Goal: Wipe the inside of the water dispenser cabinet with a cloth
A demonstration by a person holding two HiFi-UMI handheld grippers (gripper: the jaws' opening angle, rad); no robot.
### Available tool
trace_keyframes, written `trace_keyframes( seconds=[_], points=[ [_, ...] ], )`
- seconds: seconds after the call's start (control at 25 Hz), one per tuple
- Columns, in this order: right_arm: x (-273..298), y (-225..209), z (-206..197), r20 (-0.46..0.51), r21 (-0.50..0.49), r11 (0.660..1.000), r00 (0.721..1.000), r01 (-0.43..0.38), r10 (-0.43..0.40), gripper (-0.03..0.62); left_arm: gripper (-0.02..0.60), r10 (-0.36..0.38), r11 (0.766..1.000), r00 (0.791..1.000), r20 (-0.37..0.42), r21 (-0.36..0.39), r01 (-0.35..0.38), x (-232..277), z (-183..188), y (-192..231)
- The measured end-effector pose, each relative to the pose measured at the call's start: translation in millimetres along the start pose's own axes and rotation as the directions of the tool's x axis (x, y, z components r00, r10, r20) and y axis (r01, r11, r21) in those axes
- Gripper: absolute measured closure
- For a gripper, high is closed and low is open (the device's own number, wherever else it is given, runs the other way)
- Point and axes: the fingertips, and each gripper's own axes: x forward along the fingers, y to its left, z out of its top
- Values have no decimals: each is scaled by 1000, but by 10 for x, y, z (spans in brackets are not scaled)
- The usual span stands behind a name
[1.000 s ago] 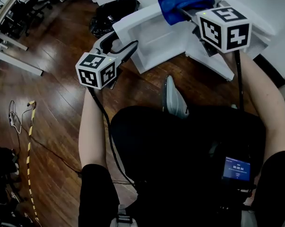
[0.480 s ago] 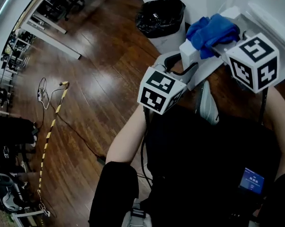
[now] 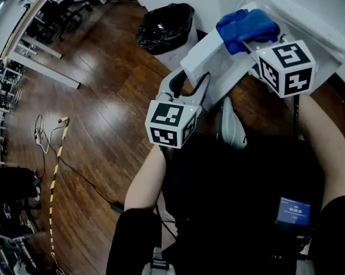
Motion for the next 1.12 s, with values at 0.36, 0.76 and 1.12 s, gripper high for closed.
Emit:
trace_keyframes(
  seconds=[0.36,0.76,1.12],
  points=[
    [-390,-696,-463,106,249,943,962,220,-252,332,390,-70,997,993,100,-37,74,21,153,-181],
    [-265,-1134,-578,160,463,851,920,249,-357,332,390,-66,997,993,101,-33,70,-32,246,-251],
    [-415,171,-129,261,353,932,965,-85,-11,330,351,-39,999,998,45,-29,40,-68,81,-120]
  ],
)
